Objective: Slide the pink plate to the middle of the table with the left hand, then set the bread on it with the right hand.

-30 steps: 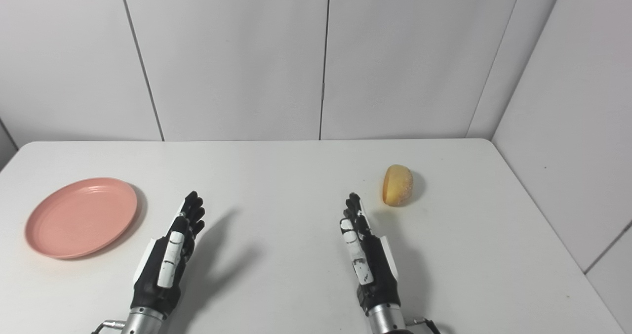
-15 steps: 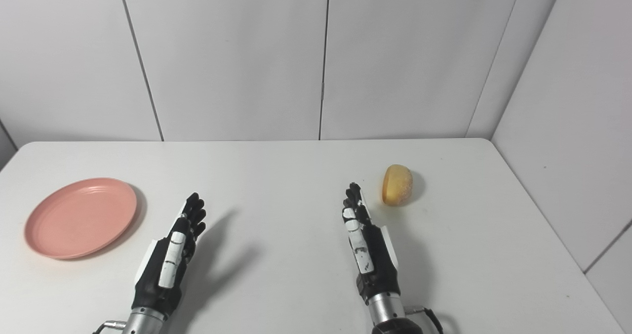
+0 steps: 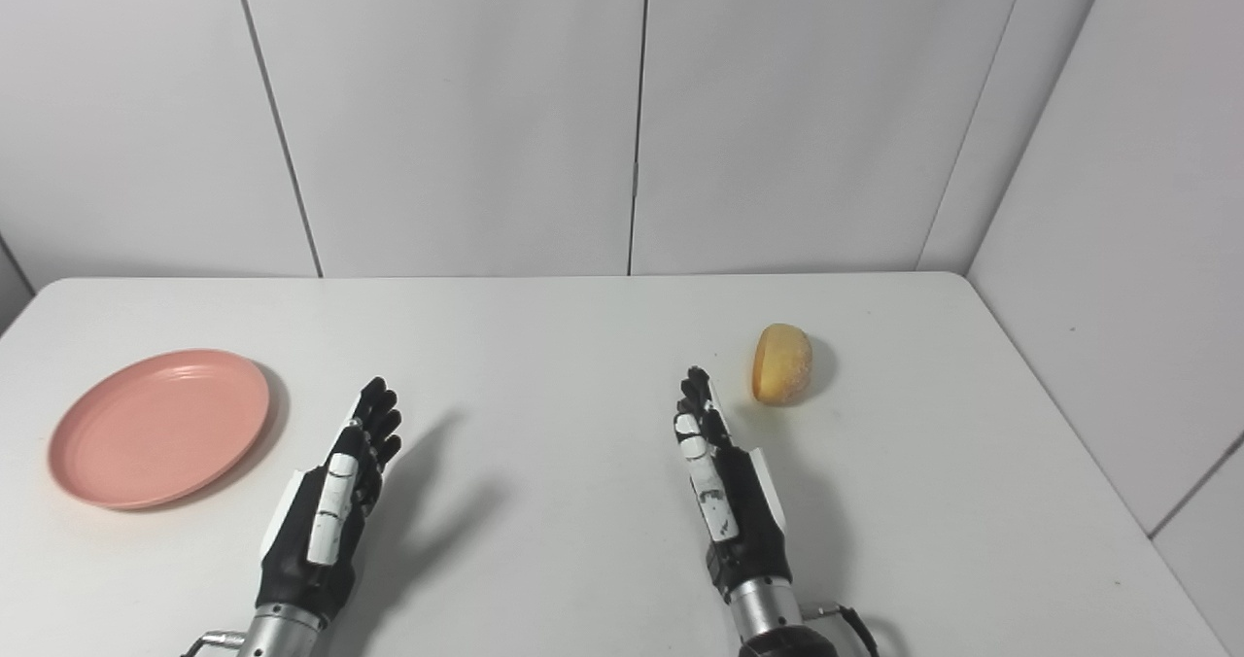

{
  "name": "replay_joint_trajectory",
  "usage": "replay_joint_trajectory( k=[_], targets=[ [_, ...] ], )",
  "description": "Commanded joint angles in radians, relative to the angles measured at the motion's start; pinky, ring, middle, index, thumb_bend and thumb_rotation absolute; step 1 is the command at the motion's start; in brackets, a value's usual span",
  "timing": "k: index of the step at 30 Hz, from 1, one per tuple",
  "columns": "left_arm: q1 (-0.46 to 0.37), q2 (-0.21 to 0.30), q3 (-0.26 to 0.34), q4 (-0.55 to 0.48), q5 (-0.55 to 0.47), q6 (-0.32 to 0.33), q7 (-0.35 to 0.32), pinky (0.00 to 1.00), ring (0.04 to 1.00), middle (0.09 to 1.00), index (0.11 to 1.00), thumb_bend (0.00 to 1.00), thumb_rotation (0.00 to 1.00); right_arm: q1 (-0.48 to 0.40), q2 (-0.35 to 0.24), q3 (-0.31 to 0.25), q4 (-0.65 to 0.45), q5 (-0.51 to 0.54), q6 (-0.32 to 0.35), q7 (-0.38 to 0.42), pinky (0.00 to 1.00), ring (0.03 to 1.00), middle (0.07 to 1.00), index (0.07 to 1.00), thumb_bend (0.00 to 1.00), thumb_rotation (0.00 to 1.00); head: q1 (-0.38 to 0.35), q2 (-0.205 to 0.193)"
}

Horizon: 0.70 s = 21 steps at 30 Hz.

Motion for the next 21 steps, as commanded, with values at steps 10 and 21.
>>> replay_joint_trajectory(
  k=[10,21],
  targets=[
    [0.023,-0.019,0.004,0.024,-0.021,-0.037,-0.004,1.0,1.0,1.0,1.0,0.68,1.0,-0.018,-0.008,0.011,-0.013,-0.021,0.035,0.015,1.0,1.0,1.0,1.0,0.63,0.91,0.002,0.003],
    [0.022,-0.016,0.002,0.017,-0.023,-0.009,-0.002,1.0,1.0,1.0,1.0,0.67,1.0,-0.016,-0.01,0.013,-0.015,-0.03,0.049,0.015,1.0,1.0,1.0,1.0,0.64,0.91,0.001,0.002]
  ],
)
